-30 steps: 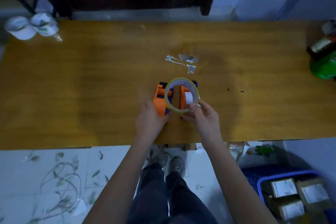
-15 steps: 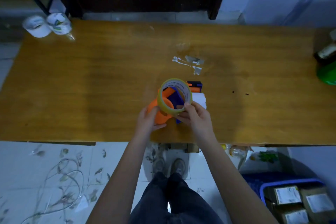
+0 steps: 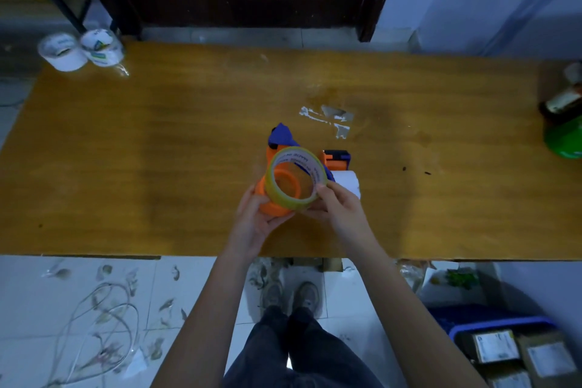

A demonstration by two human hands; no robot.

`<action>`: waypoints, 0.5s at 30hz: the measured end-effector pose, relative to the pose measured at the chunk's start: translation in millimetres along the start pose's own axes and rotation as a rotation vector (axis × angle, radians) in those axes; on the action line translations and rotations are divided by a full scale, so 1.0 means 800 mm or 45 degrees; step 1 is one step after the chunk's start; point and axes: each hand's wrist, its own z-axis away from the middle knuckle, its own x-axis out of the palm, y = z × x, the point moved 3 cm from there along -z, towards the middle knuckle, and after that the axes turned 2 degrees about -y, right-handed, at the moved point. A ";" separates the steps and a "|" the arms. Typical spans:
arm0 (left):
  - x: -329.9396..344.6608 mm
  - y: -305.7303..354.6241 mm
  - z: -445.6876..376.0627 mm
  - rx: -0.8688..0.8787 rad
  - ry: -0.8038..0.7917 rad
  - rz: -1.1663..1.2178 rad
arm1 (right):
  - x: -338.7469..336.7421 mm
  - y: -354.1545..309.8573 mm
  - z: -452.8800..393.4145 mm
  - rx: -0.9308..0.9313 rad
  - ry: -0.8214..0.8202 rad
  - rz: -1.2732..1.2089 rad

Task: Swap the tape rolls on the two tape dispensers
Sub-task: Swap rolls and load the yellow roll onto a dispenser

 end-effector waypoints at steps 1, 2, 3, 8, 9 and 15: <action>0.001 0.001 -0.001 0.000 -0.012 0.032 | 0.000 -0.001 0.000 -0.005 -0.004 0.009; 0.002 0.001 -0.001 0.002 -0.025 0.063 | 0.000 -0.002 0.000 -0.014 -0.008 0.023; 0.004 0.002 -0.002 0.006 -0.038 0.090 | 0.000 -0.003 0.000 -0.024 -0.013 0.037; 0.008 0.005 -0.006 0.007 -0.118 0.190 | 0.000 -0.005 0.001 -0.038 -0.031 0.083; 0.009 0.006 -0.006 0.011 -0.136 0.189 | 0.000 -0.006 0.001 -0.040 -0.032 0.092; 0.011 0.009 -0.008 0.021 -0.212 0.207 | 0.003 -0.008 0.000 -0.044 -0.019 0.072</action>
